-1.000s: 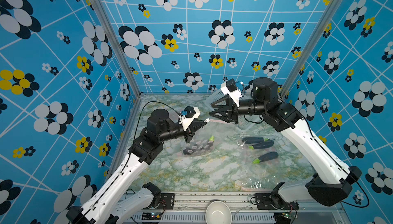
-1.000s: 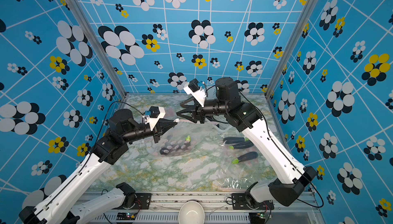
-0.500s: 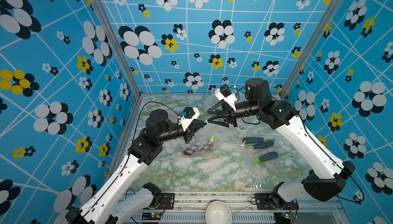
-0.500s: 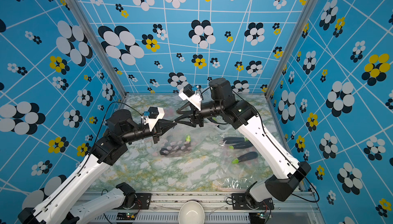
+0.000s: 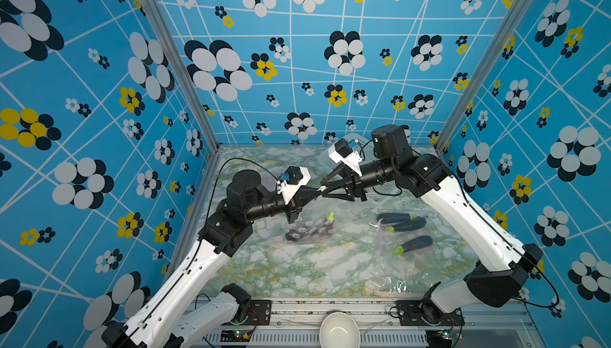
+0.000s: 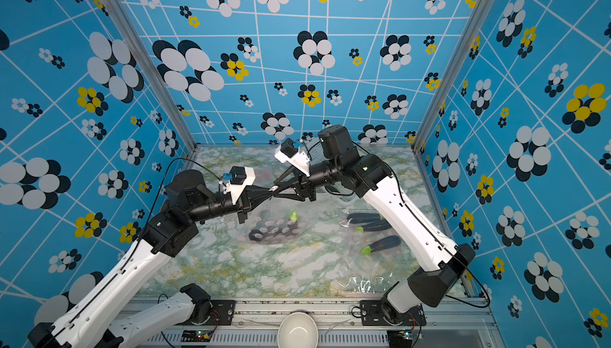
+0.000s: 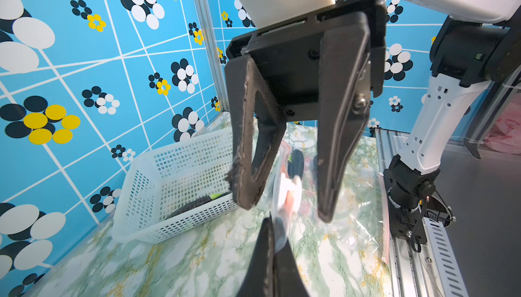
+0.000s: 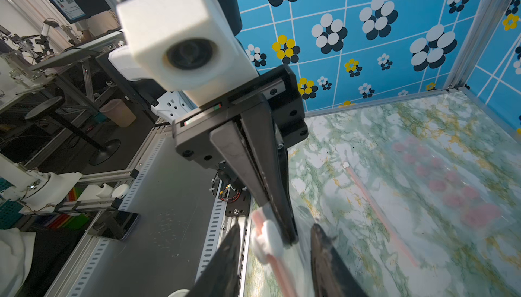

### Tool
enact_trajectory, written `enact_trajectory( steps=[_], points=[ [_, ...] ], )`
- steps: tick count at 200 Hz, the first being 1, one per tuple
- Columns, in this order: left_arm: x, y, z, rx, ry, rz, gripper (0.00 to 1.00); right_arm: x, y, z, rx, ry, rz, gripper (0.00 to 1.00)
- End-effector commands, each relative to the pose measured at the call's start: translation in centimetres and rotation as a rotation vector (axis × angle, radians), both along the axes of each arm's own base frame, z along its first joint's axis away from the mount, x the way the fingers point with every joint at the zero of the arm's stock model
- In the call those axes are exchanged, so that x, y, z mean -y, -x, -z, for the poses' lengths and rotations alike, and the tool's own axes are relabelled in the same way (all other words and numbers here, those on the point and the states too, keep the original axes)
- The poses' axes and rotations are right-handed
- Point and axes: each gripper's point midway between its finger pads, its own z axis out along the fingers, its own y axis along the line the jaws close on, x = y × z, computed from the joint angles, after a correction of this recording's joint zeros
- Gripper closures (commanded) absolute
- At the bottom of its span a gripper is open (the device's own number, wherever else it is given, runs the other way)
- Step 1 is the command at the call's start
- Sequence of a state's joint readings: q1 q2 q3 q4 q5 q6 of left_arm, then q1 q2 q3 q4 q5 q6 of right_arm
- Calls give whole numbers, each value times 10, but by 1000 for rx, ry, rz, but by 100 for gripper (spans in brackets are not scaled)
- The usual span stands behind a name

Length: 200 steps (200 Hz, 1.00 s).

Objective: Place the eggplant in a zip-top bag and seal the zipper
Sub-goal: Zip the zipper on the zipper food storage bag.

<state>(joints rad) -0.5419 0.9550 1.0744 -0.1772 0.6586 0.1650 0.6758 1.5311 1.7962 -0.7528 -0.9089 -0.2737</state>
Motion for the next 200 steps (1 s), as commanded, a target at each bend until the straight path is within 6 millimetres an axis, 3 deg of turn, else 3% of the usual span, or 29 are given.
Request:
enact_trajectory(
  steps=[1,55,85,124,180,200],
  points=[
    [0,7,-22,50,45,23,100,0,9,-10,6,-21,-37,67],
    [1,4,-22,40,47,17,100,0,10,-12,18,-33,-42,85],
    [1,3,-19,33,42,13,100,1,11,-15,33,-48,-38,78],
    [1,3,-21,35,46,16,100,1,11,-15,34,-54,-35,77],
    [2,4,-23,33,52,18,100,3,11,-13,44,-43,-35,94],
    [0,4,-24,32,56,13,100,6,8,-12,63,-33,-11,95]
  ],
)
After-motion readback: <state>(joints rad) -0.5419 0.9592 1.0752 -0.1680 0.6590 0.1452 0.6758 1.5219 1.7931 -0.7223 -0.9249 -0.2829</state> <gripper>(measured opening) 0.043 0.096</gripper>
